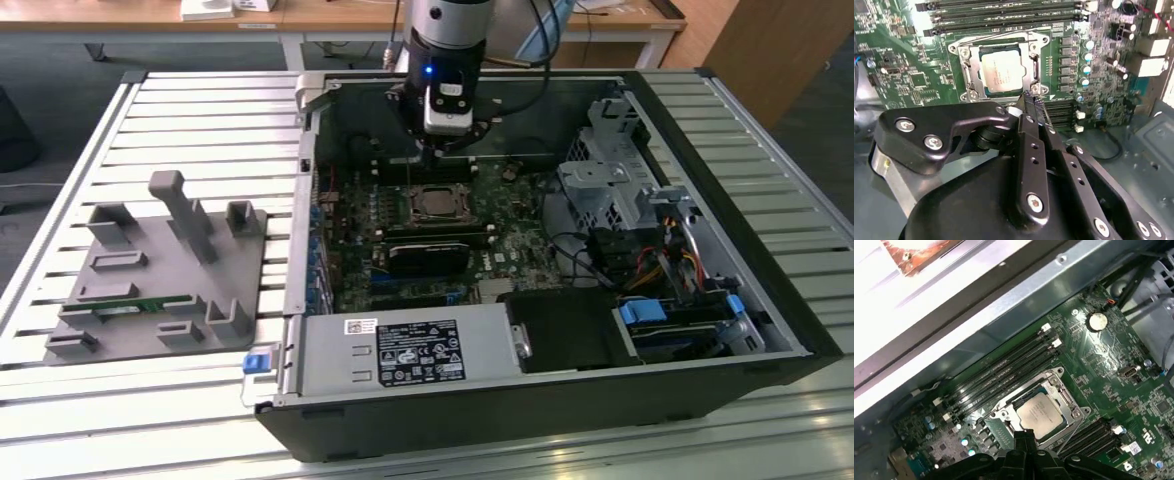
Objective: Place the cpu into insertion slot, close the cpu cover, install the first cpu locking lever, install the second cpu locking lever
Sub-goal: 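Install the first cpu locking lever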
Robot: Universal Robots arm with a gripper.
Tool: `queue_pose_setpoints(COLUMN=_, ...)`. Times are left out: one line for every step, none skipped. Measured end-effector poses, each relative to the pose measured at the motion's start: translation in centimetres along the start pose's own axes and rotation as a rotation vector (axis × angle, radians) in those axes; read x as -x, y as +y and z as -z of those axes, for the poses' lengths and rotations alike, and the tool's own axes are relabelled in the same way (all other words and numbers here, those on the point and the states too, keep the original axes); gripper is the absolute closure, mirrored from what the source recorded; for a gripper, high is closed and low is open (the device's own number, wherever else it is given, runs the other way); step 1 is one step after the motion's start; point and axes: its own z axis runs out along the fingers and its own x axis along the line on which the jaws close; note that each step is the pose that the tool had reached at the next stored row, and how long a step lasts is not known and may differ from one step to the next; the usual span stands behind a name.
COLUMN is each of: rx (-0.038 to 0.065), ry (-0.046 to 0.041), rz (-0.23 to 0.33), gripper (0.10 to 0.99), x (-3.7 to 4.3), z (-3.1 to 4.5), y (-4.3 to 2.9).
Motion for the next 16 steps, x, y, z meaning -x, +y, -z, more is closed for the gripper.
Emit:
queue_pose_setpoints(rx=-0.001, ry=0.0001, rz=0.013, gripper=0.98, x=0.0, z=0.0, y=0.0)
queue_pose_setpoints(rx=-0.002, ry=0.0002, rz=0.027, gripper=0.98, x=0.0, z=0.0, y=0.0)
queue_pose_setpoints(rx=-0.002, ry=0.0003, rz=0.04, gripper=0.98, x=0.0, z=0.0, y=0.0)
queue_pose_setpoints(rx=-0.003, ry=0.0004, rz=0.054, gripper=0.98, x=0.0, z=0.0, y=0.0)
queue_pose_setpoints(rx=-0.004, ry=0.0005, rz=0.069, gripper=0.98, x=0.0, z=0.0, y=0.0)
queue_pose_setpoints(rx=-0.005, ry=0.0006, rz=0.082, gripper=0.98, x=0.0, z=0.0, y=0.0)
queue_pose_setpoints(rx=-0.006, ry=0.0007, rz=0.096, gripper=0.98, x=0.0, z=0.0, y=0.0)
queue_pose_setpoints(rx=-0.007, ry=0.0008, rz=0.109, gripper=0.98, x=0.0, z=-0.01, y=0.0)
queue_pose_setpoints(rx=-0.007, ry=0.0009, rz=0.122, gripper=0.98, x=0.0, z=-0.01, y=0.0)
queue_pose_setpoints(rx=-0.009, ry=0.001, rz=0.147, gripper=0.98, x=0.0, z=-0.01, y=0.0)
queue_pose_setpoints(rx=-0.011, ry=0.0013, rz=0.174, gripper=0.98, x=0.0, z=-0.01, y=0.0)
queue_pose_setpoints(rx=-0.011, ry=0.0014, rz=0.188, gripper=0.98, x=0.0, z=-0.02, y=0.0)
queue_pose_setpoints(rx=-0.012, ry=0.0015, rz=0.202, gripper=0.98, x=0.0, z=-0.01, y=0.0)
queue_pose_setpoints(rx=-0.013, ry=0.0016, rz=0.217, gripper=0.98, x=0.0, z=-0.01, y=0.0)
queue_pose_setpoints(rx=-0.014, ry=0.0017, rz=0.233, gripper=0.98, x=0.0, z=-0.02, y=0.0)
queue_pose_setpoints(rx=-0.016, ry=0.002, rz=0.268, gripper=0.98, x=0.0, z=-0.02, y=0.0)
